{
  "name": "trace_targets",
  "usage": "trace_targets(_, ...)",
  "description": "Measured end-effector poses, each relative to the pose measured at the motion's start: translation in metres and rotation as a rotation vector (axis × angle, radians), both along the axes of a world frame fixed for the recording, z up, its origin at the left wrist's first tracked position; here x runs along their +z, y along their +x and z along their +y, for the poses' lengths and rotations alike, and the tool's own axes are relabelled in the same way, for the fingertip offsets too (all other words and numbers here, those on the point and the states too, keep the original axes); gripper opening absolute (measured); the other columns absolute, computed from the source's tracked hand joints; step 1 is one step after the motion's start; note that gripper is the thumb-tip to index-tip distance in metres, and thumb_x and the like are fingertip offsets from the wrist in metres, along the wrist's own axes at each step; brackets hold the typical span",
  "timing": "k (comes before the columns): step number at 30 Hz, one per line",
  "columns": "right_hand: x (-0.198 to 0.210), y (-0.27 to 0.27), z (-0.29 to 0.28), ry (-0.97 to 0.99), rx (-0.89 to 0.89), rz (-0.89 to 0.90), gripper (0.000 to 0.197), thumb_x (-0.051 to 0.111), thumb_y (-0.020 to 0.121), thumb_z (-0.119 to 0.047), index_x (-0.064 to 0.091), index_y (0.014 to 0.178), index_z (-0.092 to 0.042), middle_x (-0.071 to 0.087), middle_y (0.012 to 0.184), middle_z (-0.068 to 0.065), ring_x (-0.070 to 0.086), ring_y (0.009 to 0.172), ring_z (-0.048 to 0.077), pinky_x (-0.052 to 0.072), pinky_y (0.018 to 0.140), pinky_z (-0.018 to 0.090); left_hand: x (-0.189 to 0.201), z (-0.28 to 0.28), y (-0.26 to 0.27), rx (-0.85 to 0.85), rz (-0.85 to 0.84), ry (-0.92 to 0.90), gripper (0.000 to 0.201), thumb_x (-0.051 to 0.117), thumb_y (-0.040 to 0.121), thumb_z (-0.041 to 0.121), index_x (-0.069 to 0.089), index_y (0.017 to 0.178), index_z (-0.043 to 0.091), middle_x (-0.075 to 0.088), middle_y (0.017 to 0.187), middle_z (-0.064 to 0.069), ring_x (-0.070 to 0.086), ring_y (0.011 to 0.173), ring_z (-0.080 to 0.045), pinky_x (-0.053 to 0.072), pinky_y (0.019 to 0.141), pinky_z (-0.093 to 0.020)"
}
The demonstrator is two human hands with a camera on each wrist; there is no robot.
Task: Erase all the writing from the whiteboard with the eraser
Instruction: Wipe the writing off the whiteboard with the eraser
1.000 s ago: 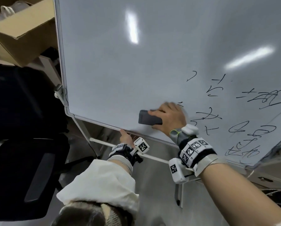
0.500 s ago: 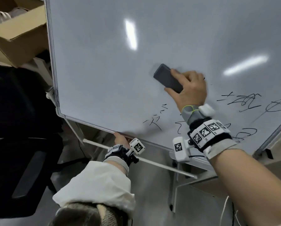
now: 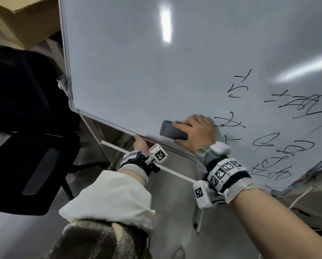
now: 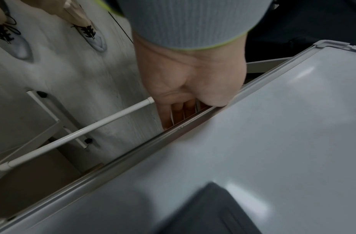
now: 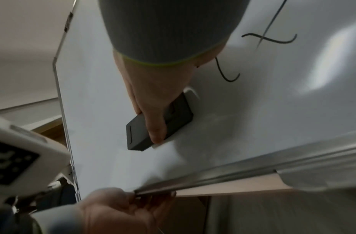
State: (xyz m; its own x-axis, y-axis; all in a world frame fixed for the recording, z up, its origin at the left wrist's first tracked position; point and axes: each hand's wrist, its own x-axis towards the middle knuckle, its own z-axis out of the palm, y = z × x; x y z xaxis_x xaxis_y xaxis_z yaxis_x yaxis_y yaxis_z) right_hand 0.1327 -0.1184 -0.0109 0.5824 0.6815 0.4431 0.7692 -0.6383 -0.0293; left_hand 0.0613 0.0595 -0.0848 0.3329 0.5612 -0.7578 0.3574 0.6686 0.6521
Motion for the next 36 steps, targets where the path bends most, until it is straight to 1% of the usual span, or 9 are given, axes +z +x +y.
trace_targets(6, 0.065, 0.026, 0.018, 0.196, -0.089, -0.154, 0.061, 0.08, 0.06, -0.053, 0.071, 0.117, -0.032, 0.064, 0.09, 0.0, 0.058, 0.084, 0.028, 0.032, 0.081, 0.034, 0.014, -0.002, -0.01, -0.01, -0.052, -0.034, 0.055, 0.028, 0.104, 0.045, 0.058, 0.11, -0.001, 0.062, 0.101, -0.014, 0.063, 0.1, -0.035, 0.047, 0.088, -0.036)
trace_targets(10, 0.04, 0.017, 0.034, 0.067, -0.041, -0.111, 0.064, 0.086, 0.053, -0.05, 0.072, 0.113, -0.033, 0.064, 0.09, 0.001, 0.058, 0.085, 0.029, 0.034, 0.079, 0.038, -0.054, 0.009, 0.007, 0.02, -0.042, -0.069, 0.077, 0.036, 0.081, 0.066, 0.063, 0.114, 0.001, 0.071, 0.103, -0.019, 0.069, 0.093, -0.042, 0.053, 0.089, -0.056)
trace_targets(14, -0.005, -0.008, 0.036, -0.148, 0.077, -0.035, 0.062, 0.092, 0.047, -0.049, 0.075, 0.104, -0.034, 0.063, 0.086, 0.0, 0.056, 0.084, 0.027, 0.029, 0.073, 0.036, 0.013, -0.004, -0.012, -0.006, -0.1, -0.061, 0.056, 0.033, 0.101, 0.051, 0.058, 0.105, 0.001, 0.066, 0.099, -0.017, 0.066, 0.092, -0.035, 0.053, 0.093, -0.048)
trace_targets(17, -0.004, -0.011, 0.029, -0.176, 0.082, 0.008, 0.058, 0.092, 0.046, -0.05, 0.076, 0.1, -0.034, 0.063, 0.083, -0.001, 0.058, 0.082, 0.027, 0.027, 0.073, 0.034, 0.022, -0.007, -0.013, -0.022, -0.095, -0.072, 0.059, 0.031, 0.103, 0.048, 0.059, 0.119, -0.001, 0.065, 0.099, -0.015, 0.065, 0.093, -0.035, 0.052, 0.095, -0.046)
trace_targets(20, 0.012, -0.004, 0.004, -0.129, 0.036, -0.032, 0.062, 0.092, 0.045, -0.052, 0.076, 0.102, -0.035, 0.064, 0.085, -0.002, 0.059, 0.083, 0.026, 0.028, 0.075, 0.035, 0.03, -0.013, -0.012, -0.072, -0.022, -0.038, 0.053, 0.028, 0.105, 0.042, 0.054, 0.126, 0.001, 0.06, 0.109, -0.014, 0.06, 0.102, -0.033, 0.046, 0.086, -0.037)
trace_targets(25, 0.052, 0.022, -0.055, 0.145, -0.131, -0.164, 0.061, 0.085, 0.06, -0.048, 0.072, 0.116, -0.03, 0.066, 0.095, -0.001, 0.059, 0.089, 0.029, 0.039, 0.078, 0.039, 0.039, -0.034, -0.006, -0.173, 0.089, 0.121, 0.038, 0.031, 0.106, 0.015, 0.048, 0.134, -0.005, 0.054, 0.139, -0.019, 0.053, 0.127, -0.036, 0.042, 0.108, -0.042)
trace_targets(29, 0.116, 0.054, -0.073, 0.34, -0.274, -0.281, 0.06, 0.078, 0.065, -0.051, 0.068, 0.121, -0.031, 0.064, 0.097, 0.001, 0.052, 0.09, 0.027, 0.041, 0.081, 0.038, 0.049, -0.076, -0.008, -0.157, 0.071, 0.004, 0.041, 0.032, 0.106, 0.023, 0.045, 0.136, -0.003, 0.054, 0.139, -0.018, 0.054, 0.127, -0.034, 0.043, 0.107, -0.041)
trace_targets(32, 0.138, 0.064, -0.078, 0.377, -0.301, -0.296, 0.06, 0.078, 0.064, -0.05, 0.068, 0.121, -0.033, 0.064, 0.097, 0.002, 0.051, 0.089, 0.027, 0.041, 0.081, 0.037, 0.05, -0.106, -0.011, -0.216, 0.089, 0.056, 0.057, 0.057, 0.096, 0.026, 0.032, 0.141, 0.0, 0.052, 0.137, -0.016, 0.053, 0.128, -0.031, 0.043, 0.104, -0.038)
trace_targets(36, 0.105, 0.054, -0.074, 0.3, -0.221, -0.188, 0.062, 0.082, 0.06, -0.047, 0.07, 0.118, -0.031, 0.063, 0.093, 0.003, 0.055, 0.087, 0.031, 0.044, 0.078, 0.039, 0.051, -0.11, -0.005, -0.138, 0.052, -0.015, 0.047, 0.022, 0.108, 0.032, 0.049, 0.128, -0.001, 0.058, 0.128, -0.018, 0.055, 0.122, -0.034, 0.042, 0.1, -0.039)
